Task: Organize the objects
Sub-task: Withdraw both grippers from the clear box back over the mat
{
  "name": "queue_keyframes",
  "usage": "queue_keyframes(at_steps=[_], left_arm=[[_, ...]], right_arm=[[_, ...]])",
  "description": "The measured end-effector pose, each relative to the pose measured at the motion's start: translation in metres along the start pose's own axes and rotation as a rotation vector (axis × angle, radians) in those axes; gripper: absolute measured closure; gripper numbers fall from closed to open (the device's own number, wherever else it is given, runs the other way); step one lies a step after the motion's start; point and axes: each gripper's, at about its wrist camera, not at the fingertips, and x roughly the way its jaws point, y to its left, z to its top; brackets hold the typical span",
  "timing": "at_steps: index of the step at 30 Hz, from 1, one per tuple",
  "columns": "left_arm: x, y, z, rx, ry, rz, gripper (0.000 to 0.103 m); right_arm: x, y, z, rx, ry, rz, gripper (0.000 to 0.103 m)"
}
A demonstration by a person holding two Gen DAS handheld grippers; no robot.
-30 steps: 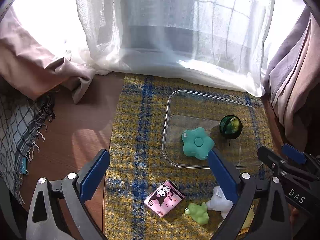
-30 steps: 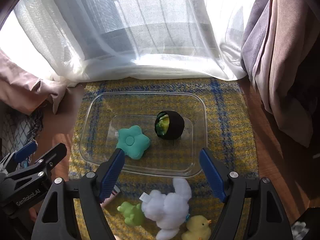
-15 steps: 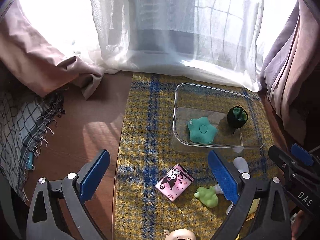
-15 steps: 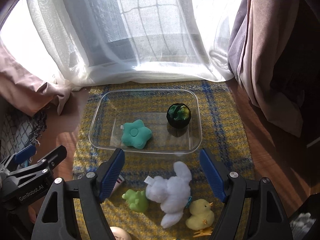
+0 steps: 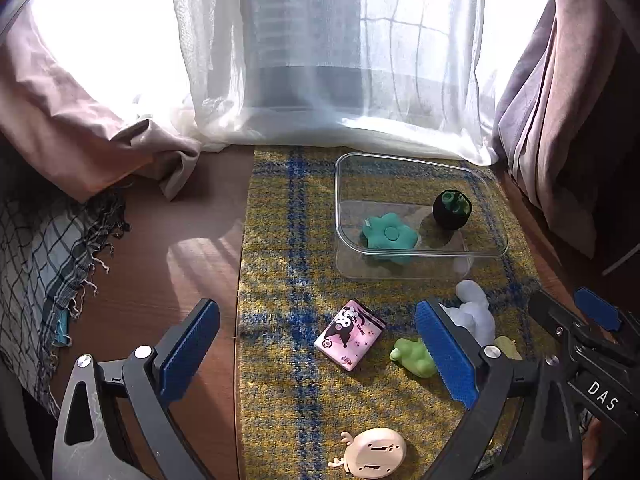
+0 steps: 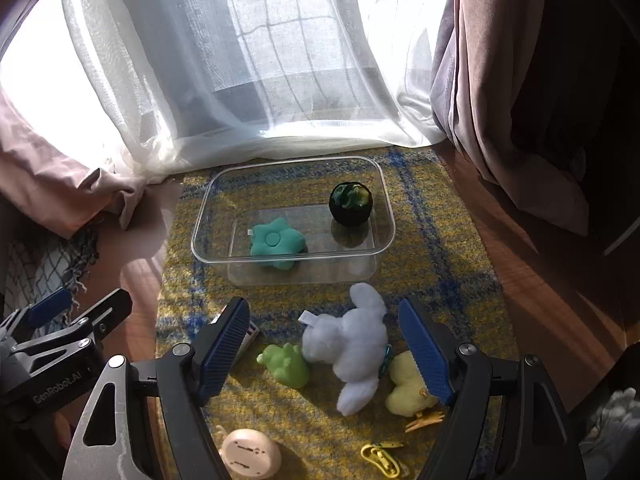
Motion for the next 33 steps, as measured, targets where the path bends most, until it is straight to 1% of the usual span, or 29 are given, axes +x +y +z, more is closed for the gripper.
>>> queue_keyframes(at_steps=[4, 9, 10, 12, 13, 16, 20, 24, 29, 33], left_arm=[[-0.003, -0.004, -0.011, 0.003, 0.008, -0.017, 0.003], [-0.011, -0.013, -0.026, 0.003, 0.006, -0.014, 0.003], [-0.012, -0.014, -0.029, 0.000, 0.005, -0.011, 0.003], [-0.015, -0.017, -0.035, -0.011, 0.009, -0.008, 0.003], [-0.017, -0.019, -0.039, -0.021, 0.013, -0.006, 0.003], [-0.020, -0.023, -0.050, -0.033, 0.023, -0.010, 0.003], [-0.023, -0.027, -0.063, -0.053, 0.026, 0.011, 0.003], [-0.024, -0.034, -0.079, -0.058, 0.031, 0.031, 0.003], [-0.023, -0.041, -0.098, -0.082, 0.061, 0.016, 0.003], [-0.020, -0.048, -0.111, -0.083, 0.086, 0.020, 0.003]], right_arm=[[-0.008, -0.004, -0.013, -0.001, -0.001, 0.005, 0.026], [-0.021, -0.010, -0.024, -0.011, -0.026, -0.003, 0.026], [-0.020, -0.013, -0.026, -0.108, 0.089, 0.182, 0.026], [-0.023, -0.018, -0.030, -0.114, 0.085, 0.192, 0.026], [-0.025, -0.020, -0.032, -0.125, 0.099, 0.218, 0.026], [-0.030, -0.023, -0.038, -0.147, 0.095, 0.235, 0.026], [-0.032, -0.030, -0.047, -0.166, 0.093, 0.255, 0.026], [-0.030, -0.041, -0.059, -0.162, 0.114, 0.272, 0.026], [-0.025, -0.052, -0.074, -0.167, 0.152, 0.295, 0.026], [-0.021, -0.059, -0.085, -0.173, 0.181, 0.309, 0.026]])
